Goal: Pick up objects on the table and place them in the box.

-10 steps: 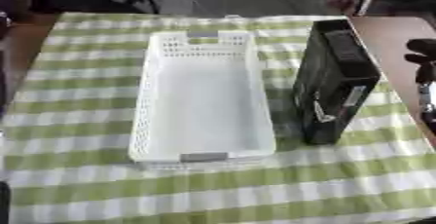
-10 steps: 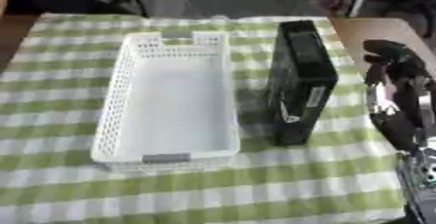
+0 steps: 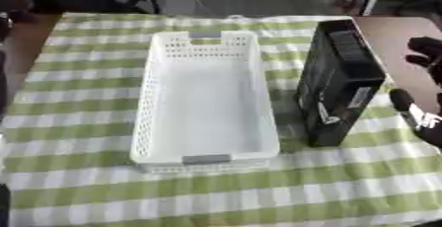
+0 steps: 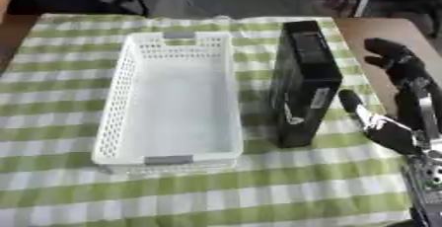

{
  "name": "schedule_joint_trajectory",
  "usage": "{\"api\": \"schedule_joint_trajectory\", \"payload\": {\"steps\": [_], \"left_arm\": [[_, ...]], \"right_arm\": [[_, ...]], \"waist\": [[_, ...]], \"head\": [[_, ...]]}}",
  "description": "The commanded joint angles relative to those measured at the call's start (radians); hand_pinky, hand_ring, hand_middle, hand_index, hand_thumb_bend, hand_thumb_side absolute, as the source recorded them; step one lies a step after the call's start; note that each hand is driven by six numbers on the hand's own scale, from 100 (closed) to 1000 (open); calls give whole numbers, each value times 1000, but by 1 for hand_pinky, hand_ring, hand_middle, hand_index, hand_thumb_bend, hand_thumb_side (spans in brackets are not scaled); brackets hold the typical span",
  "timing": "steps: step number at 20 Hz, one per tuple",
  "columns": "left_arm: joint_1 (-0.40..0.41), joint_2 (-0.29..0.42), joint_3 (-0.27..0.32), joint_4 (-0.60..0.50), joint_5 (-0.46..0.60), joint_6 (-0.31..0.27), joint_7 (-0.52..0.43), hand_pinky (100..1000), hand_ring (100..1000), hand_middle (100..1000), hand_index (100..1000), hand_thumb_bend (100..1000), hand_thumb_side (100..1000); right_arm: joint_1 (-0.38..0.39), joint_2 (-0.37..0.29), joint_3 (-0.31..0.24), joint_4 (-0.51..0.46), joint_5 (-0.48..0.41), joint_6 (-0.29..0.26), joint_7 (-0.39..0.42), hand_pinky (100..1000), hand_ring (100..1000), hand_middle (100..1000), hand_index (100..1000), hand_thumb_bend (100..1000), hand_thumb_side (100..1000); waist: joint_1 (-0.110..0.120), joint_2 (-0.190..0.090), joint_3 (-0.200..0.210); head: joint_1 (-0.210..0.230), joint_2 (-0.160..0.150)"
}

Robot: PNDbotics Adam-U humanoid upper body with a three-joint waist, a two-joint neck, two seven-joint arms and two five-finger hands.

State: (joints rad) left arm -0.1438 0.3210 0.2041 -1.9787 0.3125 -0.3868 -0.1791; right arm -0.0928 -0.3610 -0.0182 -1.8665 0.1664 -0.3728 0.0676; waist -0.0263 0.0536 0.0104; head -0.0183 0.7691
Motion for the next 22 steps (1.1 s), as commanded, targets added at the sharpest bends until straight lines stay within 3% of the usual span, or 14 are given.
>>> {"api": "schedule_joint_trajectory", "payload": {"steps": [1,18,22], "left_arm": [[-10,21,3,-21,5,-1,-5,646,659,766,803,591,756],[-7,18,4,-21,3,2,-11,646,660,768,803,593,759],[-7,17,4,-21,3,4,-13,646,661,769,803,594,760]], "right_arm": [[-5,-15,-9,-19,7,-3,21,836,881,820,898,521,344],[-3,-15,-14,-25,8,-3,27,837,883,824,902,495,359],[-9,-17,-15,-31,22,7,25,850,883,823,897,527,415]], "waist": [[2,-8,-1],[2,-8,-1],[2,-8,-1]], "head": [[-9,1],[-9,1],[-9,1]]}}
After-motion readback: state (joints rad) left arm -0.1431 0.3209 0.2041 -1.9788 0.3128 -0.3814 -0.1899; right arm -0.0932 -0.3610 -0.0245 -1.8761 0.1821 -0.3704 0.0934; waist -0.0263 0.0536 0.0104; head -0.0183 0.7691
